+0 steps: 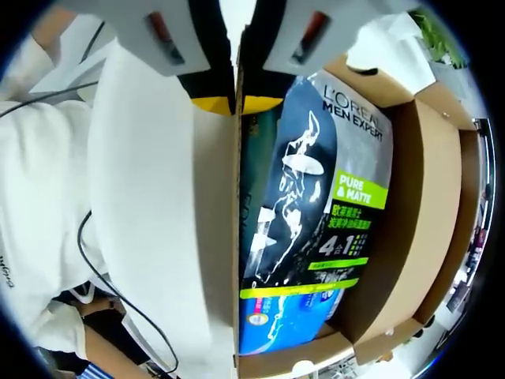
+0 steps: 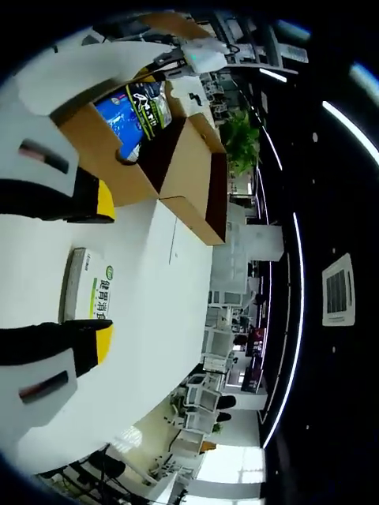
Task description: Operate the shoe box by opening the lid, removing the specified soft item, and placing it in the target area until the item is outside and the box remains undamaged.
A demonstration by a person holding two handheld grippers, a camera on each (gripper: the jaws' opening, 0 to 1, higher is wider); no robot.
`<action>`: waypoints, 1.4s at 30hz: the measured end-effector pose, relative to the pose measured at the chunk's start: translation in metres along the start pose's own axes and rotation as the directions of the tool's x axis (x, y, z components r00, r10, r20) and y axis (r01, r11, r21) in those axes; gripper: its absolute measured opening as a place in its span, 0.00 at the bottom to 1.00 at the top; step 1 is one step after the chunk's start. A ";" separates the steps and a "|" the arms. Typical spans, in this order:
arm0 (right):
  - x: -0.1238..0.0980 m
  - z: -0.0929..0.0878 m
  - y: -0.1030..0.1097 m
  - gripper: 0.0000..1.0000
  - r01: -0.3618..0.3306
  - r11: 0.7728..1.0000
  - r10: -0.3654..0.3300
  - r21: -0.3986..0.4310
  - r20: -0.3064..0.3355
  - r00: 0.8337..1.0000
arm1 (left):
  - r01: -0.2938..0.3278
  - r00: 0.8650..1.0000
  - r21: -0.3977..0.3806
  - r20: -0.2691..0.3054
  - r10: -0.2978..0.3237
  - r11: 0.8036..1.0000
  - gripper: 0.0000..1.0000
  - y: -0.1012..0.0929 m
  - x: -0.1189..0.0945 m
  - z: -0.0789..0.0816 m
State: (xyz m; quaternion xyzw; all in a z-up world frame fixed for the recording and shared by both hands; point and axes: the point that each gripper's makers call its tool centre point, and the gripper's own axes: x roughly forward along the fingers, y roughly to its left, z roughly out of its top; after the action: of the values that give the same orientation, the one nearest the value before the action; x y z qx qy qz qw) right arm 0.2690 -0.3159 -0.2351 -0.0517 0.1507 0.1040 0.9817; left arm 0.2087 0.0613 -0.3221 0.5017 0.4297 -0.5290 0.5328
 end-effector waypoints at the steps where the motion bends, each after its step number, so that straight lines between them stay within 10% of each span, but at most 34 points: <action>1: -0.001 0.001 0.001 0.49 -0.002 1.000 0.002 0.001 0.000 1.000 | 0.000 1.000 0.001 0.001 0.000 1.000 0.01 0.000 0.000 0.000; 42: 0.005 0.037 0.087 0.54 -0.296 0.954 0.300 -0.054 0.104 0.948 | -0.007 1.000 0.004 0.001 0.007 1.000 0.01 -0.005 0.003 -0.001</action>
State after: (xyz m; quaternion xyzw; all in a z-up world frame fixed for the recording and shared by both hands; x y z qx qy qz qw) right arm 0.2650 -0.2253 -0.2073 -0.0412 0.1001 0.2566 0.9604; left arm 0.2035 0.0621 -0.3252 0.5041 0.4266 -0.5282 0.5338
